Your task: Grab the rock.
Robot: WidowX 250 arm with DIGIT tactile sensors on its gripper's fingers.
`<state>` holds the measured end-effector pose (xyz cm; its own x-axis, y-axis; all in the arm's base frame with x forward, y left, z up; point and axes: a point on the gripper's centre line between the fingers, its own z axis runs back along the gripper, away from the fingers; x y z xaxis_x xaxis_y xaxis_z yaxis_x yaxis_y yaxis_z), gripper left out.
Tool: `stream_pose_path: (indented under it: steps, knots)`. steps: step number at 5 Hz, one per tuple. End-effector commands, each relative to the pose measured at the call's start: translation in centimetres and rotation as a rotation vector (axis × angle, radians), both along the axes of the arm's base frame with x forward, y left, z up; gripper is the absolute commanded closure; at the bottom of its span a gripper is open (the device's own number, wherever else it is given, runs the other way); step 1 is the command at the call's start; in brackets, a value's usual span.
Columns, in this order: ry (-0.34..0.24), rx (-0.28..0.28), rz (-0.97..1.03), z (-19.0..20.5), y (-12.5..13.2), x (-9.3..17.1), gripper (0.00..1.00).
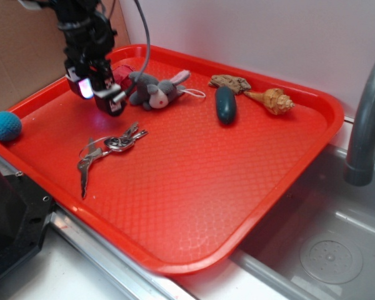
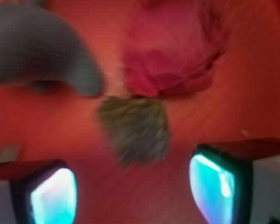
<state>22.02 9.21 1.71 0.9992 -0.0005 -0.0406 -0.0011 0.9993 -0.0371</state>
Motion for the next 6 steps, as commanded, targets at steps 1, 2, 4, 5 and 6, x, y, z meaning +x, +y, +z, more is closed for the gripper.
stream_pose_path:
  steps: [1, 2, 4, 5, 6]
  knots:
    - [-0.021, 0.055, -0.024, -1.3, 0.7, 4.0, 0.00]
    - [-0.045, 0.036, -0.012, -1.1, 0.3, 4.2, 1.00]
    - [-0.094, 0.033, 0.015, 6.1, -3.5, 1.4, 1.00]
    - [-0.208, 0.019, 0.019, 10.9, -7.4, 0.5, 1.00]
    - [-0.259, -0.031, 0.019, 16.0, -11.2, -1.4, 1.00]
